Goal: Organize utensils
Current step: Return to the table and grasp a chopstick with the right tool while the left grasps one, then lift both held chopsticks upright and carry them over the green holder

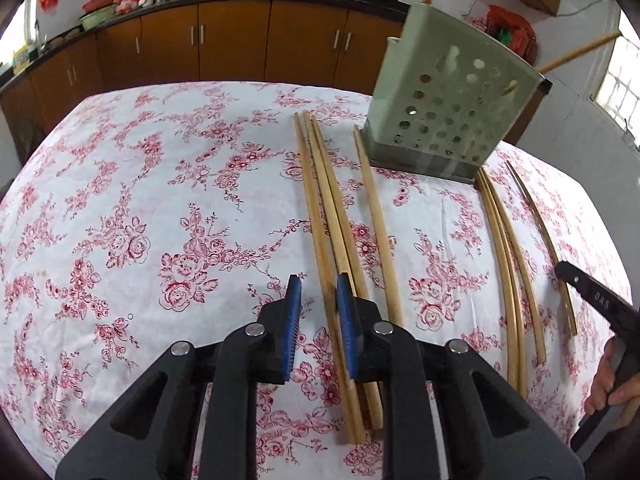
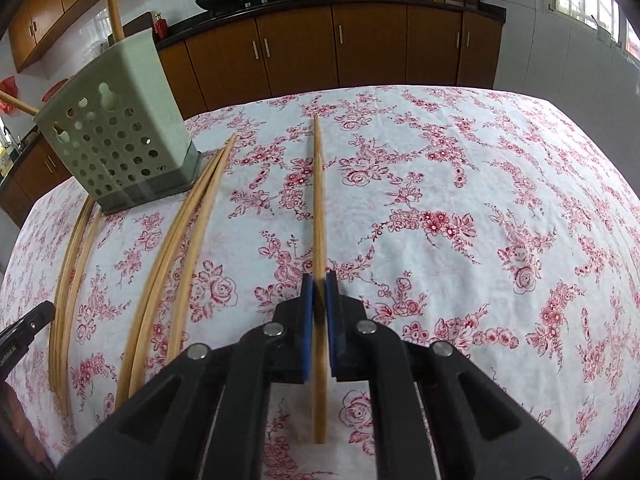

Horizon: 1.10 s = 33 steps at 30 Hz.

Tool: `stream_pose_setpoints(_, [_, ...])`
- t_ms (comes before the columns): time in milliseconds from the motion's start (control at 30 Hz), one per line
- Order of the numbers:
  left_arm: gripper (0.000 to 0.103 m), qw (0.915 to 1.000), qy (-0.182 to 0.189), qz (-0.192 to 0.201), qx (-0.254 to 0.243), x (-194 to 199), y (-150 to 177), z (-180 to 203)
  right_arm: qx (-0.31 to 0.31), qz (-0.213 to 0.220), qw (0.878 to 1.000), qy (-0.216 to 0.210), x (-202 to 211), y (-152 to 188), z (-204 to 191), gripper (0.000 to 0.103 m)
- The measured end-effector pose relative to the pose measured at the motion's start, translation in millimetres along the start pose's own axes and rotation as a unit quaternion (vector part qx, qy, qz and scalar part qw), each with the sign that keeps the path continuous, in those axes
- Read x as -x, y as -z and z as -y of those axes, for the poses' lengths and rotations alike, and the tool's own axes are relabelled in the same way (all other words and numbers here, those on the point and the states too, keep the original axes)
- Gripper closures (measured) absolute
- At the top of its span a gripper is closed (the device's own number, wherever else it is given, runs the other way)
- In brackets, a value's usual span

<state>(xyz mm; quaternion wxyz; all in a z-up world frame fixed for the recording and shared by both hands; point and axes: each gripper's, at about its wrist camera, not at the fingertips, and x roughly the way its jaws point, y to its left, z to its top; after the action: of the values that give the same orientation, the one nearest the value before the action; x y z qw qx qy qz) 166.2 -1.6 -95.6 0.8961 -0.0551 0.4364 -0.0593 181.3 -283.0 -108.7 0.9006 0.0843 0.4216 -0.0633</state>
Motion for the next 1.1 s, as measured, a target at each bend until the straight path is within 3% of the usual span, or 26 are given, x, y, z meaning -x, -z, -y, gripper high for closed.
stream_pose_setpoints(233, [0.087, 0.9998, -0.016, 0.004, -0.007, -5.1, -4.1, 4.1, 0.009, 0.000, 1.000, -0.004, -0.2, -0.1, -5.0, 0.092])
stream_pose_setpoints(300, [0.095, 0.9996, -0.025, 0.006, -0.010, -6.0, -5.2, 3.9, 0.017, 0.001, 1.000, -0.004, -0.1, 0.1, -6.9, 0.091])
stream_pose_setpoints(533, [0.095, 0.9985, -0.048, 0.008, 0.026, -9.2, -20.1, -36.6, 0.029, 0.006, 1.000, 0.004, -2.3, -2.7, -6.4, 0.095])
stream_pose_setpoints(700, [0.095, 0.9990, -0.037, 0.010, 0.023, -7.6, -21.6, -53.6, 0.032, 0.009, 0.999, 0.006, -6.5, -7.1, -1.8, 0.095])
stream_pose_setpoints(1100, [0.095, 0.9991, -0.032, 0.017, 0.020, -2.8, -14.5, -51.0, 0.029, 0.008, 1.000, 0.001, -7.1, -7.8, 0.2, 0.095])
